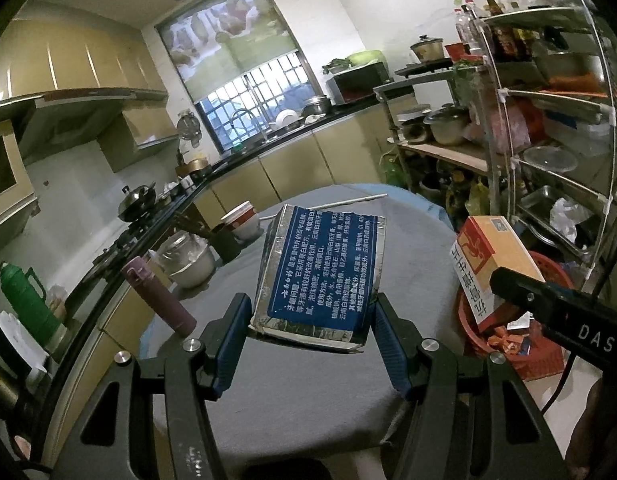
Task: Collect trash
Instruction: 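Carry the foil packet and orange-and-white box over the red basket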
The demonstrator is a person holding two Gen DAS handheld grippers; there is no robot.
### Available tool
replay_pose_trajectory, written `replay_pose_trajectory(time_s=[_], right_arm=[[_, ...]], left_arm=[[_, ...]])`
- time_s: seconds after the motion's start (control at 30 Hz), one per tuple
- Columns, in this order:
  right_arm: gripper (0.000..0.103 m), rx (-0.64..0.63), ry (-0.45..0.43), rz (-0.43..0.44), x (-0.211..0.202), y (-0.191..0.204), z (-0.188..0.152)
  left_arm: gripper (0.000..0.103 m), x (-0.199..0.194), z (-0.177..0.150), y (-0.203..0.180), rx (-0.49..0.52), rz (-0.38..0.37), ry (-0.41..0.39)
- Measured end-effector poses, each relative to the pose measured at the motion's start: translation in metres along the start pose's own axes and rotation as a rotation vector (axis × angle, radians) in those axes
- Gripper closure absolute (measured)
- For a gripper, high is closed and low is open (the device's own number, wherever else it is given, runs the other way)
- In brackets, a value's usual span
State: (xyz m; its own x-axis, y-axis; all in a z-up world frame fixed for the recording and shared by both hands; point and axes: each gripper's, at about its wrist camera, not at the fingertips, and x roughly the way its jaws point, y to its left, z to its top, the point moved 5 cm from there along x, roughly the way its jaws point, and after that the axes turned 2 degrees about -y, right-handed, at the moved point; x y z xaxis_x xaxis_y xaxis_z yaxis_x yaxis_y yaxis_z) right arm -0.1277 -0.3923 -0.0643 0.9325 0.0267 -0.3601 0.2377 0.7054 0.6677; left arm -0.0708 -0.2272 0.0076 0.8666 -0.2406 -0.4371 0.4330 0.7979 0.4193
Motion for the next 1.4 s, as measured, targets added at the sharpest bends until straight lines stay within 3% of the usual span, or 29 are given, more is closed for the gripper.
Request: replay_pose_trajectory(time_s=[0.97,1.4], right_arm=[[0.05,0.122,-0.052,-0.03,-0.027,-0.047,0.009],[0.05,0.22,-0.101,-0.061,-0.049,-0.097,0.017]], left_arm=[[0.04,0.006,0.006,-0.044,0.086,-0.045,0.026],[0.04,0.023,0.008,-0.099,0.175,-0.09,0.063]])
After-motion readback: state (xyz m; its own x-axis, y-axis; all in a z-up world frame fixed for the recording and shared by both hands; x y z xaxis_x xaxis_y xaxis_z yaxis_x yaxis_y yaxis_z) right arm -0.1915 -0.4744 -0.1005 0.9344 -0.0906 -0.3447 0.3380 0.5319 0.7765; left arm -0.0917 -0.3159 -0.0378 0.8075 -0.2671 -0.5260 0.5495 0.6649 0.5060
